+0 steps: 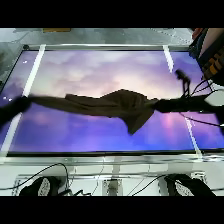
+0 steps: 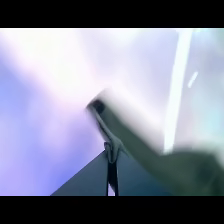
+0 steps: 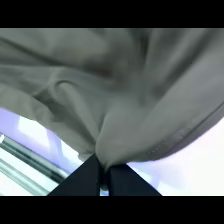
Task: Fold the clothes and pants, and hang the long-sleeved shirts on hangers.
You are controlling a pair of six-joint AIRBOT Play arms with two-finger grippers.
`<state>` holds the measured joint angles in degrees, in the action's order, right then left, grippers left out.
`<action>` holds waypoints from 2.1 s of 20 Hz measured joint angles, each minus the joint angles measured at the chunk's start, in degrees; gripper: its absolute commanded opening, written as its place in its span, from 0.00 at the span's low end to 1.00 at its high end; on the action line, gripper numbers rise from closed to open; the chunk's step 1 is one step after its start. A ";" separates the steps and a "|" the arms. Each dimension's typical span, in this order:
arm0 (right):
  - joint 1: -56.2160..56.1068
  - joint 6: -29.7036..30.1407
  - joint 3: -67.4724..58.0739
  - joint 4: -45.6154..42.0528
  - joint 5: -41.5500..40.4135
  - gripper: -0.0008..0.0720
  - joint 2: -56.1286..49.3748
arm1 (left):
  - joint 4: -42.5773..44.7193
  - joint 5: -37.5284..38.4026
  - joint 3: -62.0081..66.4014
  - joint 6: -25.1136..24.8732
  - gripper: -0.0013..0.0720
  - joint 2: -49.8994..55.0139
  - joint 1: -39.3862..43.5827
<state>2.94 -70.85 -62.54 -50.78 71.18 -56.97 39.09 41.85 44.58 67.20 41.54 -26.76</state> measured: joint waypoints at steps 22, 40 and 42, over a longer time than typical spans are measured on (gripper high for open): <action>0.00 -8.28 -32.96 -11.78 -0.72 0.04 8.74 | -3.54 -7.52 15.41 -5.22 0.04 -17.03 -0.04; 0.70 -11.80 -27.26 -17.46 -13.18 0.04 -36.70 | 0.76 -16.26 15.61 -7.39 0.04 40.46 21.09; 1.07 -12.98 -27.26 -20.90 -8.59 0.04 -37.11 | 6.27 -13.16 15.61 -5.53 0.04 41.38 21.51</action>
<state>4.01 -83.83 -89.80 -71.68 62.59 -94.08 45.36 28.69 60.18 61.67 82.91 -5.26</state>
